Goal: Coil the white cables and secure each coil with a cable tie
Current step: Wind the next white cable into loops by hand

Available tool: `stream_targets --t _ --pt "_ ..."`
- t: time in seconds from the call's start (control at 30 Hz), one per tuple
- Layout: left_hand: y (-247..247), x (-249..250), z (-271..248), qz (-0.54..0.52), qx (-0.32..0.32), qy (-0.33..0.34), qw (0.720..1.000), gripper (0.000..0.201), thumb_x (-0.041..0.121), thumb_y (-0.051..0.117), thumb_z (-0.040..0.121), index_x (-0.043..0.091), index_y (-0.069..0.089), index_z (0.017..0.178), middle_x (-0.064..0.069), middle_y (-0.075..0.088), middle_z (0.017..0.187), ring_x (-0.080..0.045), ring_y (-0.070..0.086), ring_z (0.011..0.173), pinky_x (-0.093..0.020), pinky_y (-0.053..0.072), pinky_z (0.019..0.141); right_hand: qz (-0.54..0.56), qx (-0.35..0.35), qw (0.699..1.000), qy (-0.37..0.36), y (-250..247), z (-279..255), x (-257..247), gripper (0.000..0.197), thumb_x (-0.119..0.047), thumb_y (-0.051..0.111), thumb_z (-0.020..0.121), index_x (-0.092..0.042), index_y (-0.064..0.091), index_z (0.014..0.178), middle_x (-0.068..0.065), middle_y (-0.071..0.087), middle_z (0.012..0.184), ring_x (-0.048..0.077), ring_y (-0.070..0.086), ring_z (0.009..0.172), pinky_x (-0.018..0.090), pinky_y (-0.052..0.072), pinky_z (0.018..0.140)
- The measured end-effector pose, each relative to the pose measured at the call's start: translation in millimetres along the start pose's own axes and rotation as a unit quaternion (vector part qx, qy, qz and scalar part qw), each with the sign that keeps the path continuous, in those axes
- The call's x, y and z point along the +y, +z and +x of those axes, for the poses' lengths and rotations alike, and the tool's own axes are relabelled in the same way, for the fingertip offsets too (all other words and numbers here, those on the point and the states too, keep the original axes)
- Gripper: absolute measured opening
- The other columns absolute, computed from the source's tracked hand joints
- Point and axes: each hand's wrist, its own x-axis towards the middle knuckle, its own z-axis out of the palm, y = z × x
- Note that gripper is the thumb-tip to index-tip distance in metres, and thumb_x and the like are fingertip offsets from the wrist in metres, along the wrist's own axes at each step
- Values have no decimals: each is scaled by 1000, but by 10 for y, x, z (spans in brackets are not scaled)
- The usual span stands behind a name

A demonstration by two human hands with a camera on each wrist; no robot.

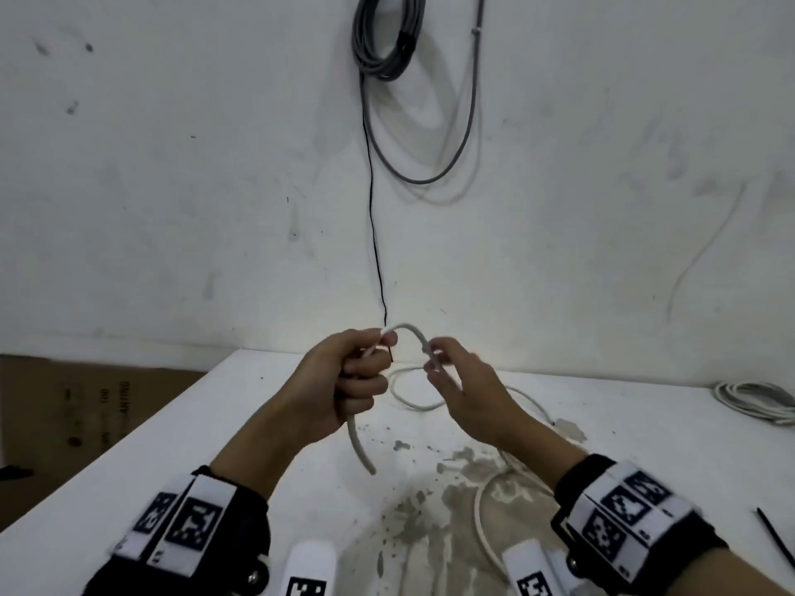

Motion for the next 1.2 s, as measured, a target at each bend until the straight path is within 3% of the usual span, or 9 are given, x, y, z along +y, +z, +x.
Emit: stream_targets --t 0.1,0.3,0.43,0.57,0.7,0.83,0.97,1.1,1.2 --pt "71 231 -28 -118 -46 108 986 8 20 52 72 15 49 76 8 24 40 -2 13 32 -12 14 27 61 -32 997 45 14 -68 81 14 -10 40 96 -19 50 97 8 66 80 15 53 64 14 40 59" --pt "-4 654 -17 -263 -40 306 914 9 8 57 75 13 52 81 9 64 72 -3 37 34 -11 29 36 14 -89 995 50 -64 -176 215 7 -23 51 94 -16 48 94 -1 58 62 13 56 52 19 44 53" --pt "-31 737 -6 -158 56 402 900 24 -5 39 90 17 46 84 4 68 113 0 50 51 -13 43 52 -265 -167 949 -37 -260 -174 199 22 -23 50 94 -15 47 114 -3 43 78 22 44 69 30 34 64" --pt "100 487 34 149 116 451 872 30 -8 39 94 22 40 94 7 58 126 -11 69 86 -26 56 71 -295 -141 937 -121 -334 -141 62 20 -22 47 96 -18 51 115 7 63 94 31 56 78 31 38 63" --pt "202 210 105 489 103 409 764 28 6 41 97 33 35 98 18 54 129 -12 67 101 -33 56 78 -267 -138 937 -180 -375 -70 -37 11 -11 47 94 -14 56 99 9 66 83 33 56 65 38 46 56" --pt "117 88 187 752 137 270 586 39 4 36 94 28 28 124 12 58 130 -25 66 91 -38 53 69 -215 -94 956 -178 -541 48 -167 12 -10 52 92 -8 61 101 15 65 86 34 59 71 36 47 63" --pt "0 102 223 829 134 144 523 57 5 35 92 14 14 143 -8 64 116 -35 60 86 -41 49 72 -187 -89 959 -193 -773 253 -298 27 -2 55 89 -10 59 114 14 58 109 29 58 91 33 48 80" --pt "-98 165 119 771 73 116 622 25 36 25 99 21 45 99 -9 66 81 -26 59 72 -40 46 70 -267 -101 941 -184 -909 532 -334 45 -1 59 85 -15 48 127 10 47 126 33 57 100 45 47 89" --pt "-145 166 -54 698 -17 77 712 49 54 30 94 14 43 69 4 58 50 -7 54 49 -30 47 65 -320 -101 934 -121 -996 660 -297 59 -1 54 88 -23 34 140 10 28 145 26 50 114 46 28 109"
